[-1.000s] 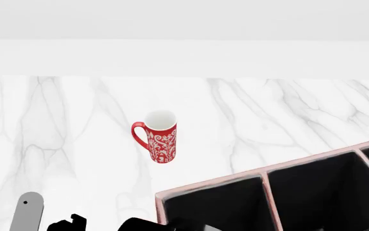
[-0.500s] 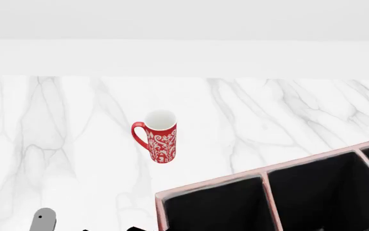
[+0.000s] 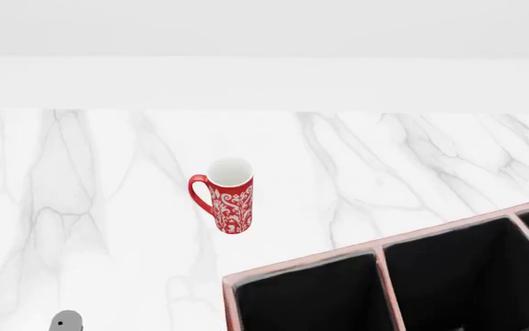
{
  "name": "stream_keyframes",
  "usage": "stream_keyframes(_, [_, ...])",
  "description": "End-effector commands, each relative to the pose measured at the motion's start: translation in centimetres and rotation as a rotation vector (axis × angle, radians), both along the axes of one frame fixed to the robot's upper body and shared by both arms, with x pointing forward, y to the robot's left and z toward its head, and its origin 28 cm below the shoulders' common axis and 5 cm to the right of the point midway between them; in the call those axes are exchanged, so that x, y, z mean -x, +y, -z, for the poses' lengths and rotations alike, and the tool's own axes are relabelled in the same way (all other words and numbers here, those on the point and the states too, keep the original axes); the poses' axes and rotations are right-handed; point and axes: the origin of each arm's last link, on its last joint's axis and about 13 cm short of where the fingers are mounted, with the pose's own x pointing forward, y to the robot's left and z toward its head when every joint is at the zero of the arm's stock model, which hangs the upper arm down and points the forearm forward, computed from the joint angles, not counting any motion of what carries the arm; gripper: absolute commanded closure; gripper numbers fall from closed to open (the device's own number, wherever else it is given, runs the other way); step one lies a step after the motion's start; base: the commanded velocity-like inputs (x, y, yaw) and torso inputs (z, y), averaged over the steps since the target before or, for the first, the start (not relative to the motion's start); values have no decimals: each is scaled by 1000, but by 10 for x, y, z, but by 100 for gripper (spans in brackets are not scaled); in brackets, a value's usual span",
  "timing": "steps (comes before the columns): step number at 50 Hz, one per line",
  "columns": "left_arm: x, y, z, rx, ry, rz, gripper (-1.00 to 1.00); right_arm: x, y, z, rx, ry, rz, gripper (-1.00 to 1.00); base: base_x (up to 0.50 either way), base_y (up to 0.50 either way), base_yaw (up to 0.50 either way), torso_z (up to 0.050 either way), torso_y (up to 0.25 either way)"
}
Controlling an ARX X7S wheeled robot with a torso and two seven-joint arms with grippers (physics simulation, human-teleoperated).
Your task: Pick up the book and place it in the right compartment of the caddy.
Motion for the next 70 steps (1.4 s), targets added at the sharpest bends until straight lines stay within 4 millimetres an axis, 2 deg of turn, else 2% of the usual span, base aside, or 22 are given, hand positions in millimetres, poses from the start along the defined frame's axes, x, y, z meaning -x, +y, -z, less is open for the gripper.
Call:
stream_keyframes(1, [0,0,1,1,2,2,-100,4,-1,-3,-21,-7,1,100,0,0,0,0,0])
stream_keyframes(4, [0,0,0,1,1,2,-100,2,-1,-11,-49,-30,43,100,0,0,0,0,0])
stream_keyframes(9, [1,0,0,0,-1,3,-100,1,-3,-38,-143,-80,130,100,0,0,0,0,0])
stream_keyframes(13, [0,0,-1,0,-3,4,-100,2,-7,-52,-173,-106,152,100,0,0,0,0,0])
stream_keyframes(23, [-1,-1,-1,-1,-5,9,-100,3,-12,-70,-218,-153,215,100,0,0,0,0,0])
stream_keyframes(26, [0,-1,-1,-2,-5,8,-100,3,-15,-82,-229,-161,271,100,0,0,1,0,3])
stream_keyframes(29, [1,0,-1,-1,-3,7,-100,-4,-20,-99,-199,-116,382,100,0,0,0,0,0])
stream_keyframes(31, [1,0,-1,0,-4,7,-100,-6,-22,-105,-226,-169,410,100,0,0,0,0,0])
stream_keyframes(38, [2,0,-1,0,-5,6,-100,-10,-35,-145,-260,-202,538,100,0,0,0,0,1])
stream_keyframes(42, [2,0,-2,-3,-7,6,-100,-13,-41,-157,-284,-253,615,100,0,0,0,0,0])
stream_keyframes(57, [1,0,0,0,-9,8,-100,-17,-72,-185,-358,-276,775,100,0,0,0,0,1])
stream_keyframes(70, [0,1,-3,-2,-14,10,-100,-30,-116,-201,-378,-313,1068,100,0,0,0,0,2])
